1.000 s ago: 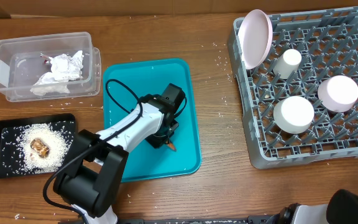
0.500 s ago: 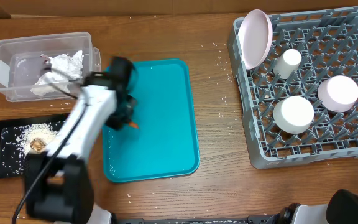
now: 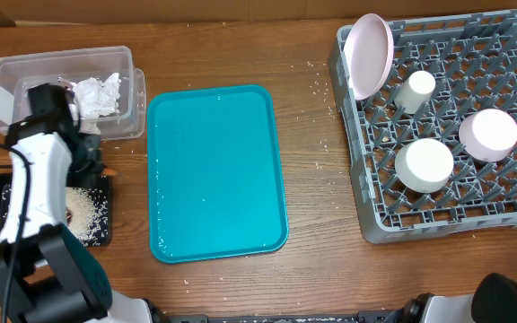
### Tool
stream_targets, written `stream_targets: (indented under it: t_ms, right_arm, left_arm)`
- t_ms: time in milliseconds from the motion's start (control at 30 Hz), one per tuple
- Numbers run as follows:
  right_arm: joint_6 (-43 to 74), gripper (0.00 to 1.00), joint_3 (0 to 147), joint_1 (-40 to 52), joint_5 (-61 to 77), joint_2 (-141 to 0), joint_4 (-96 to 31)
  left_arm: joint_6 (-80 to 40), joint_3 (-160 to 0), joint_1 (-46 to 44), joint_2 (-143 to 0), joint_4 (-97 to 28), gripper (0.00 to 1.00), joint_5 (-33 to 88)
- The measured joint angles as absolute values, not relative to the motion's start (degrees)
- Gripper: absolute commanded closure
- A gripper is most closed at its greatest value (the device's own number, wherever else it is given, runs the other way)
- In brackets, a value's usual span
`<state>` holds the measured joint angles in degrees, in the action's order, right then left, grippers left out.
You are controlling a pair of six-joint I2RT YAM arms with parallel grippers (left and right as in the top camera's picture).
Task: Sort waste into correct bins and load items into the dishwasher
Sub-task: 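Carry the carrot left and place it on the black tray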
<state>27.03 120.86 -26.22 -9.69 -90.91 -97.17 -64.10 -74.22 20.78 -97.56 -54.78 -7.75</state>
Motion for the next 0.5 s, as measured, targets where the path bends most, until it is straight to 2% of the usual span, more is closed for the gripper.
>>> stream_targets:
  t_ms: [500]
  right_arm:
    - [27.0,0.00,120.9,-26.2,-9.7,-90.9,-97.1]
  left_arm:
    - [-59.5,-74.2,29.4,-103.1,-48.1,0.85,-5.8]
